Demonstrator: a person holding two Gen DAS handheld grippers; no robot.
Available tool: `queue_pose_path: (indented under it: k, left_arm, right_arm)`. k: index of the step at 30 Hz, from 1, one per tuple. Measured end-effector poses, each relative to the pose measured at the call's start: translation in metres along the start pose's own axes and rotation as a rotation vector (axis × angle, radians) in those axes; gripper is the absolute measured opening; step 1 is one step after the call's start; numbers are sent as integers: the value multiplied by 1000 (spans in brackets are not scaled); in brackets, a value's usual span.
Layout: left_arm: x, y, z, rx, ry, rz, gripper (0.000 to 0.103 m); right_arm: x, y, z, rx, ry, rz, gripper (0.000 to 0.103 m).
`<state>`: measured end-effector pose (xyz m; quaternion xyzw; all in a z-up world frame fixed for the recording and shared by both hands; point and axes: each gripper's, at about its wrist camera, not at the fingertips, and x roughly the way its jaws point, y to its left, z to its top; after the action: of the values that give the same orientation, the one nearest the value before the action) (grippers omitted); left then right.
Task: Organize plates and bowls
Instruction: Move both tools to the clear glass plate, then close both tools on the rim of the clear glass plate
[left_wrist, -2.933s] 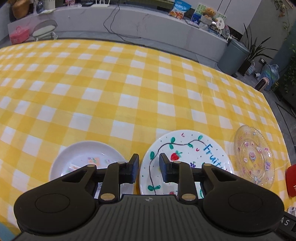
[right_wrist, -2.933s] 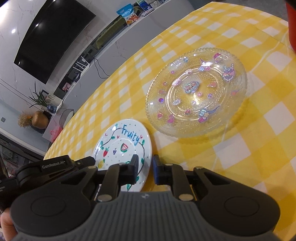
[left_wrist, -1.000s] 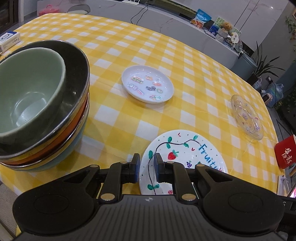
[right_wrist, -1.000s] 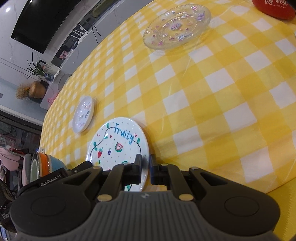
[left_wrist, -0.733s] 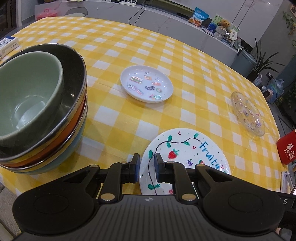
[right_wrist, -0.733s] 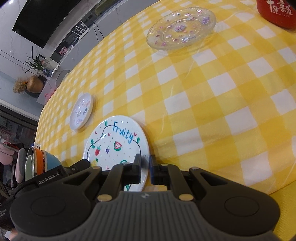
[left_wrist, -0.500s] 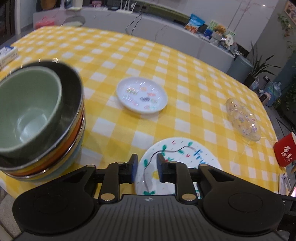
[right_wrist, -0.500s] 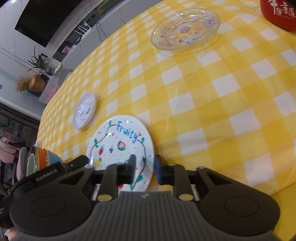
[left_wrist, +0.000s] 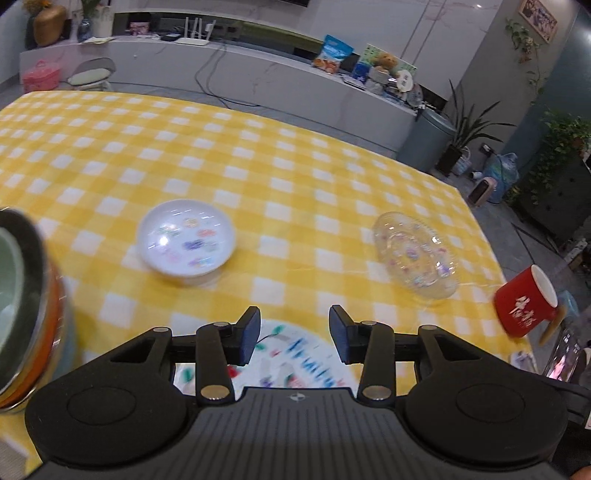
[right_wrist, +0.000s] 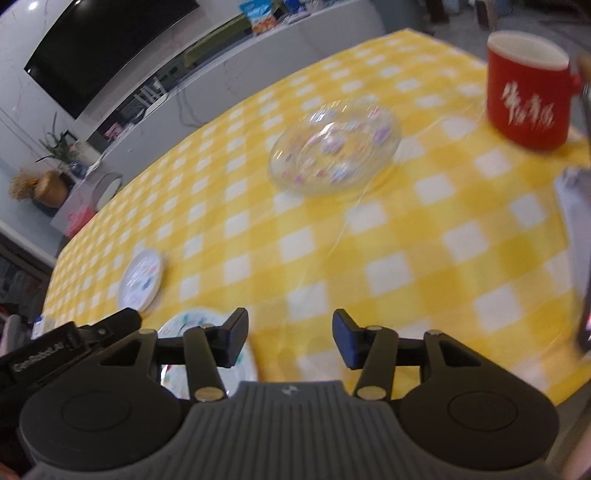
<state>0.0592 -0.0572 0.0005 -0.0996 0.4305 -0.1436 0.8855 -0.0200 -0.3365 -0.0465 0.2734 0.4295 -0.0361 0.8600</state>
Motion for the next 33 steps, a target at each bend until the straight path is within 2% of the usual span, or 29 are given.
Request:
queue_pose_path:
  k: [9,14,21,28,33]
  left_arm:
    - [40,-43,28,104,58,-18,48]
    - [70,-61,47,150,74,-27,48]
    - [116,-77,65,160,107,-64,48]
    - [149,-86,72,196,149,-45,48]
    - [163,-88,75,213,160,-33,48]
  right_arm:
    - [15,-12,60,24,-42,-84,53]
    - [36,-21,85,-5,-38,-165,53]
    - [61,-42,112,26,-29,-176,51]
    - [77,-49,131,25,-23,-198,50]
    - [87,-60,137,59,-16,-184,42]
